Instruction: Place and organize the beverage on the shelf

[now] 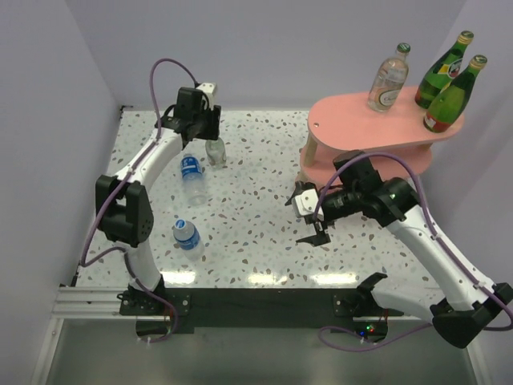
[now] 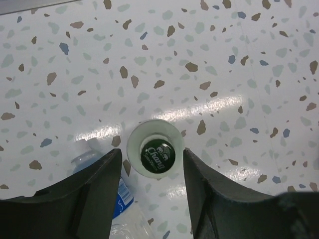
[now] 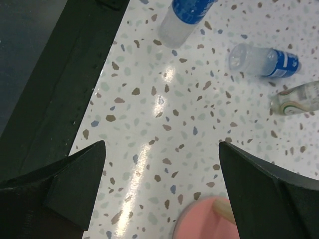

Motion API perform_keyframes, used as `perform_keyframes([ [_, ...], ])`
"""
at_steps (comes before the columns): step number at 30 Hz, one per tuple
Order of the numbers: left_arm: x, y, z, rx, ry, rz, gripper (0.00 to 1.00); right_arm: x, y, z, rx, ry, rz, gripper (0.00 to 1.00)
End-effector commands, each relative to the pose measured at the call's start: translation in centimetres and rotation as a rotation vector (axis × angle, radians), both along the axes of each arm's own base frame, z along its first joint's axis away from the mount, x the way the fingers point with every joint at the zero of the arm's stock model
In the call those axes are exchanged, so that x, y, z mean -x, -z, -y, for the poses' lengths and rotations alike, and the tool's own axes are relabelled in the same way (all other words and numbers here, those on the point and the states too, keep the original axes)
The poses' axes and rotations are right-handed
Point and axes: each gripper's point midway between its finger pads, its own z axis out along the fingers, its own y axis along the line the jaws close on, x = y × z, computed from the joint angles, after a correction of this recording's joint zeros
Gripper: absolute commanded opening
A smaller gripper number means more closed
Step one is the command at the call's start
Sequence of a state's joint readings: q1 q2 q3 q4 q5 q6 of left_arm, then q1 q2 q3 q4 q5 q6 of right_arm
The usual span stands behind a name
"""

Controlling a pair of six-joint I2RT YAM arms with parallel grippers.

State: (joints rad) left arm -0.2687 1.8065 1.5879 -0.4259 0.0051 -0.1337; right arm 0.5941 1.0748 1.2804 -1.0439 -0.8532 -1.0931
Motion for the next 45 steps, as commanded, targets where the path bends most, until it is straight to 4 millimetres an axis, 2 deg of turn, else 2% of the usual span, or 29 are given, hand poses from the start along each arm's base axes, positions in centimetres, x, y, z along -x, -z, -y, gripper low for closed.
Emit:
perform_keyframes([
  [1, -1.6, -0.3, -1.1, -0.076, -0.034, -0.005, 0.56, -0.8, 1.1, -0.3, 0.013, 0.042, -0.007, 0.98],
  [2, -2.1, -0.7, -1.2, -0.084, -0.040, 0.001, 0.56, -1.0, 1.5, -0.4, 0.011, 0.048, -0.011, 0.98],
  [5, -2.6, 0.6, -1.1, -0.120, -0.036, -0.031, 0.54, -1.3, 2.1, -0.6, 0.014, 0.071, -0.029, 0.98],
  [10, -2.4, 1.4, -0.1, -0.140, -0.012, -0.050, 0.49, -1.9, 2.6, -0.8, 0.016, 0.104, -0.040, 0.98],
  [12, -2.4, 1.6, 0.4, -0.134, 0.003, -0.056, 0.39, -2.1, 2.7, -0.9, 0.017, 0.110, -0.042, 0.98],
  [13, -2.4, 1.4, 0.5, -0.134, 0.006, -0.056, 0.27, -2.3, 2.7, -0.9, 0.016, 0.120, -0.044, 0.98],
  [15, -2.1, 1.1, 0.7, -0.130, 0.009, -0.060, 0.13, -2.5, 2.8, -1.1, 0.017, 0.127, -0.049, 0.98],
  [16, -1.9, 0.9, 0.9, -0.129, 0.011, -0.058, 0.00, -2.6, 2.8, -1.2, 0.015, 0.135, -0.052, 0.97],
  [19, -0.9, -0.8, 1.1, -0.109, 0.019, -0.040, 0.00, -2.9, 2.8, -1.5, 0.010, 0.162, -0.073, 0.97],
  [22, 1.2, -2.6, 1.7, -0.041, 0.051, -0.031, 0.00, -3.1, 3.3, -1.9, 0.013, 0.194, -0.114, 0.98],
  [25, 4.6, -4.2, 3.7, 0.083, 0.121, -0.045, 0.00, -4.2, 3.4, -2.9, -0.006, 0.256, -0.132, 0.98],
  [26, 6.5, -4.6, 4.8, 0.130, 0.153, -0.056, 0.00, -4.4, 3.7, -3.1, -0.001, 0.284, -0.149, 0.98],
  [28, 8.8, -5.0, 5.5, 0.174, 0.179, -0.068, 0.00, -5.1, 4.1, -4.2, -0.006, 0.318, -0.149, 0.98],
  [30, 10.4, -5.5, 6.7, 0.244, 0.203, -0.081, 0.00, -6.0, 4.8, -4.7, 0.016, 0.381, -0.155, 0.99],
  [31, 11.7, -5.8, 7.1, 0.286, 0.200, -0.093, 0.00, -6.3, 5.4, -5.7, 0.023, 0.387, -0.156, 0.99],
  [33, 12.8, -6.6, 7.9, 0.356, 0.224, -0.089, 0.00, -7.0, 6.0, -6.4, 0.034, 0.449, -0.176, 0.99],
  [34, 13.9, -6.9, 8.3, 0.399, 0.221, -0.097, 0.00, -7.2, 5.8, -7.3, 0.013, 0.456, -0.167, 0.99],
  [36, 14.7, -7.8, 9.2, 0.451, 0.252, -0.085, 0.00, -8.0, 6.9, -8.1, 0.019, 0.522, -0.205, 0.99],
  [39, 16.0, -8.5, 10.0, 0.514, 0.274, -0.098, 0.00, -9.8, 6.7, -10.0, -0.057, 0.641, -0.255, 0.99],
  [45, 17.5, -9.9, 10.6, 0.581, 0.302, -0.102, 0.00, -13.0, 7.2, -10.6, -0.116, 0.880, -0.269, 0.99],
])
